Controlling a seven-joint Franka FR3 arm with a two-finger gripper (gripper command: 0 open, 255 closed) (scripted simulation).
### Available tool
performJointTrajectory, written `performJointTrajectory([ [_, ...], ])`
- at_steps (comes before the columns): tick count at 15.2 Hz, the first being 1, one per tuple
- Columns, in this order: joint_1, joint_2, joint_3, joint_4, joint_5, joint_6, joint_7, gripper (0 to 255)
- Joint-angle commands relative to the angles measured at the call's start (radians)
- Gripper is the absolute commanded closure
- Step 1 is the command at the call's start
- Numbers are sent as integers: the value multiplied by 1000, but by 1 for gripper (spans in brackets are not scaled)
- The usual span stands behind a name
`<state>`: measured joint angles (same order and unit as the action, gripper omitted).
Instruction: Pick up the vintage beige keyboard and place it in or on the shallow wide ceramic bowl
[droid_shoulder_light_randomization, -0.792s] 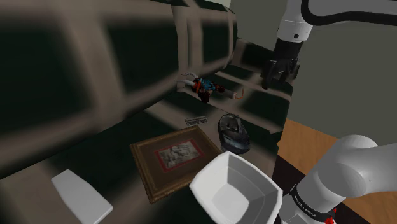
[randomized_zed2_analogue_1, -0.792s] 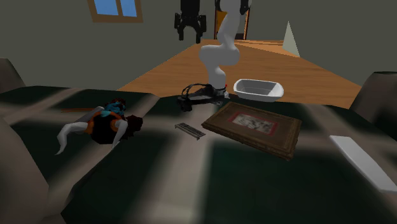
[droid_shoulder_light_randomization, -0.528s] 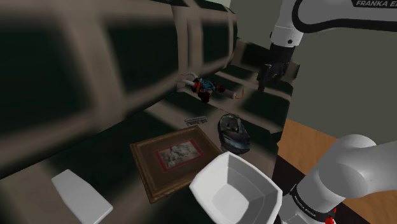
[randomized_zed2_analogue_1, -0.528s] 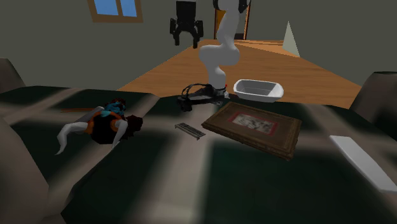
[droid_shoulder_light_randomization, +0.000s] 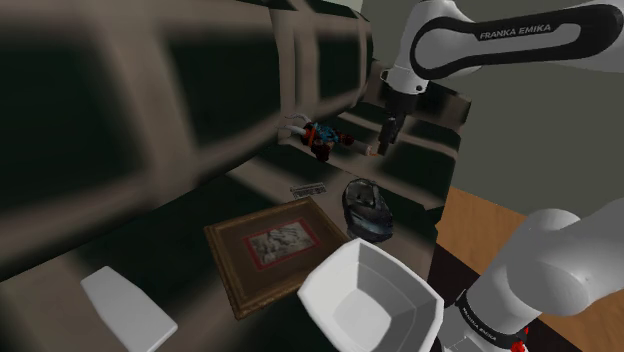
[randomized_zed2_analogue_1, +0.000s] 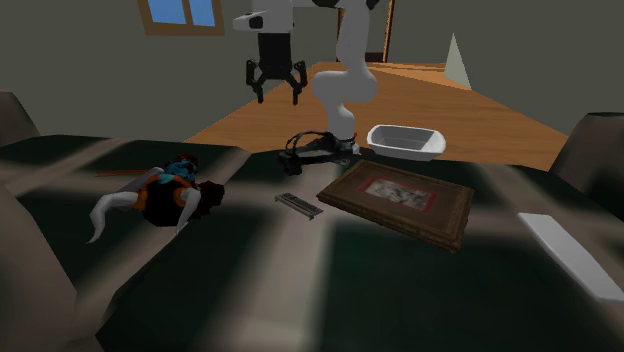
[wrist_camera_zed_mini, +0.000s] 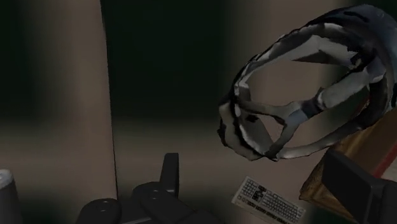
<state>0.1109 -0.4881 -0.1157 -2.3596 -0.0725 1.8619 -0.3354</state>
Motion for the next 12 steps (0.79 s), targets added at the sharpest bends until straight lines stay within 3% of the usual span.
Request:
performJointTrajectory([
  [1, 29, 68, -20, 10, 11, 61, -98, 0],
  [12, 161, 433, -58, 140, 146, 284, -623, 0],
])
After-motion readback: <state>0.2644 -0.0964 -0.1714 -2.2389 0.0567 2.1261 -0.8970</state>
